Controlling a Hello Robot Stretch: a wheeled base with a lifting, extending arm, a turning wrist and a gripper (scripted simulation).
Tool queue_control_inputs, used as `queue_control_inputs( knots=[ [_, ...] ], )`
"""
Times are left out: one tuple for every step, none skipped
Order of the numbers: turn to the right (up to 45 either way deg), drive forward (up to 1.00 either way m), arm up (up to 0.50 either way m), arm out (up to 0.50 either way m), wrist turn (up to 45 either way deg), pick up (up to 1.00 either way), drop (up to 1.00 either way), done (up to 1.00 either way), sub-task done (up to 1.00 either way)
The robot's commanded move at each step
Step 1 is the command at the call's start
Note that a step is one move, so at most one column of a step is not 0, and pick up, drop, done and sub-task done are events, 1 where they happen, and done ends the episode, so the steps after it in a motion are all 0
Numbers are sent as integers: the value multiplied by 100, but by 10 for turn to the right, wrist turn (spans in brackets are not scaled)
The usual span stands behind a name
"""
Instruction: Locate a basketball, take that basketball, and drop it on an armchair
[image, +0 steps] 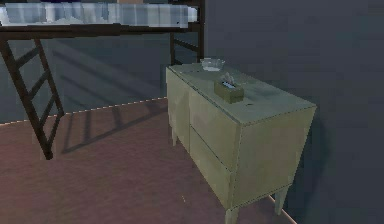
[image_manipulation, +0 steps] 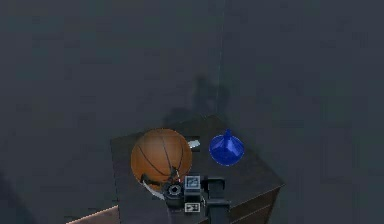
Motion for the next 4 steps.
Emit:
queue_control_inputs(
  knots=[
    [0,0,20,0,0,0,0,0,0],
    [0,0,0,0,-450,0,0,0,0],
    [0,0,0,0,-450,0,0,0,0],
    [0,0,0,0,-180,0,0,0,0]
  ],
)
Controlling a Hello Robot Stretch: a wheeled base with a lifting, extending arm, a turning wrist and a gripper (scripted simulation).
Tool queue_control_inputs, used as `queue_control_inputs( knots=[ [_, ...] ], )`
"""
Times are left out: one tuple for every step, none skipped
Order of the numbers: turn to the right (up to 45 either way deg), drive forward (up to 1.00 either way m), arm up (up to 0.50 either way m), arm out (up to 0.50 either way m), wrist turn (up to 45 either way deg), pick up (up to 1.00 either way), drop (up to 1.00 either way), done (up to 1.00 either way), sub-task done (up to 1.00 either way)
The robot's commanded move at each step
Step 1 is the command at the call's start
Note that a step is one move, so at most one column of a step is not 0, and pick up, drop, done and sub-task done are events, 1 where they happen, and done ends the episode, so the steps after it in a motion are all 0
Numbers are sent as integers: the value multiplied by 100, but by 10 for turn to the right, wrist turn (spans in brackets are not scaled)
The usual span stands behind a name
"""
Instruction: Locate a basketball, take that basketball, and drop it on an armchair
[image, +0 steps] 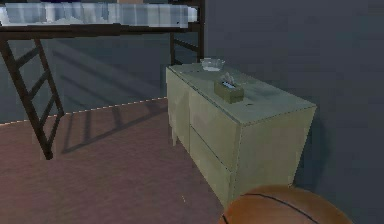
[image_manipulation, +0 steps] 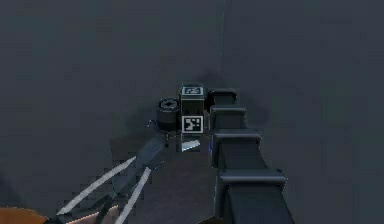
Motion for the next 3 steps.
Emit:
queue_control_inputs(
  knots=[
    [0,0,0,-16,0,0,0,0,0],
    [-450,0,0,0,0,0,0,0,0],
    [-330,0,0,0,0,0,0,0,0]
  ],
)
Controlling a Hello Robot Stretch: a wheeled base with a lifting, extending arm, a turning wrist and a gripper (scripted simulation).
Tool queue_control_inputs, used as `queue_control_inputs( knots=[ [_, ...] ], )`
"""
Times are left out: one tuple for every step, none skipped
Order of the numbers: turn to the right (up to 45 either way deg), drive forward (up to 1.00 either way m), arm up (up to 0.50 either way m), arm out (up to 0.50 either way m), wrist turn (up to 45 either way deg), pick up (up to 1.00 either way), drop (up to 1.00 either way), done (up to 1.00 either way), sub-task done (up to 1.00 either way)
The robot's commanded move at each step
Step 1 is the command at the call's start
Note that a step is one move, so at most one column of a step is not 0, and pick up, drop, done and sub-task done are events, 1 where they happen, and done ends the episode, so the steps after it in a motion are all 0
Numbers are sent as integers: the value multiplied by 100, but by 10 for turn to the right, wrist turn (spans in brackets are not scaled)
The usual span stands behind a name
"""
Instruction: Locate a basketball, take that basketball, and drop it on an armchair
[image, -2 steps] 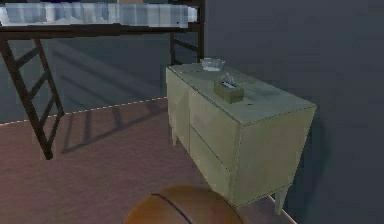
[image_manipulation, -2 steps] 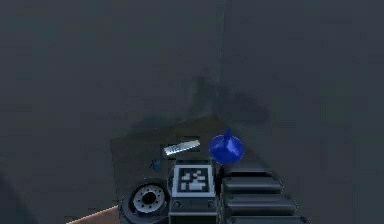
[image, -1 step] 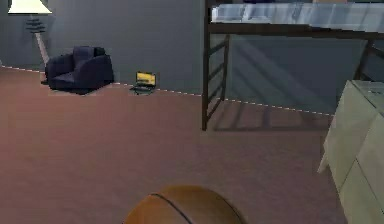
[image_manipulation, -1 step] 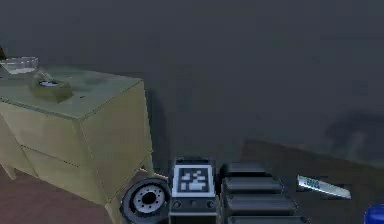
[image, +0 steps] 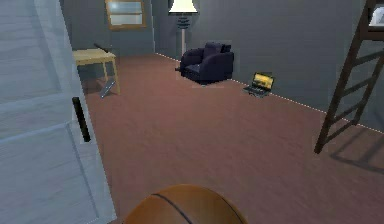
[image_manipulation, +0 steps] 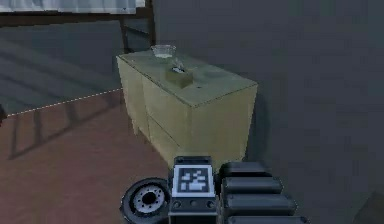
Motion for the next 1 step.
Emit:
queue_control_inputs(
  knots=[
    [0,5,0,0,0,0,0,0,0]
  ],
)
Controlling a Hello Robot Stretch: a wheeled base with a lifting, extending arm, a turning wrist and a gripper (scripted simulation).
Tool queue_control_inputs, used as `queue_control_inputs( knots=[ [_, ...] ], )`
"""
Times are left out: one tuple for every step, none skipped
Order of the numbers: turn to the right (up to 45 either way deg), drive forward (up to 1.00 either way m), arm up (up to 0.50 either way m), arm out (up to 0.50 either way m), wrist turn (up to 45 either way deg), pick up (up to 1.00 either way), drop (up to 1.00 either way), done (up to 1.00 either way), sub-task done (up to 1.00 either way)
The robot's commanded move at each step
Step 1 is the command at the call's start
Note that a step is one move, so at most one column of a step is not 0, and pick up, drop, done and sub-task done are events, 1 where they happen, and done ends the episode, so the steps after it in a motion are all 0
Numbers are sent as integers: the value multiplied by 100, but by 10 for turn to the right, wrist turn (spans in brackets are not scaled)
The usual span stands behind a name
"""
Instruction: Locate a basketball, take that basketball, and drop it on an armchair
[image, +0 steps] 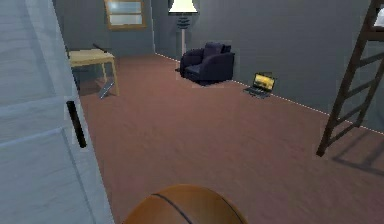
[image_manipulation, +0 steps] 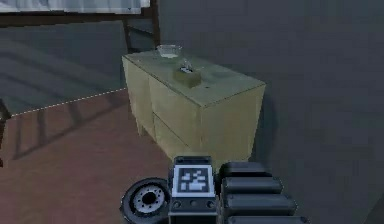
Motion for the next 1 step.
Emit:
queue_control_inputs(
  knots=[
    [30,0,0,0,0,0,0,0,0]
  ],
)
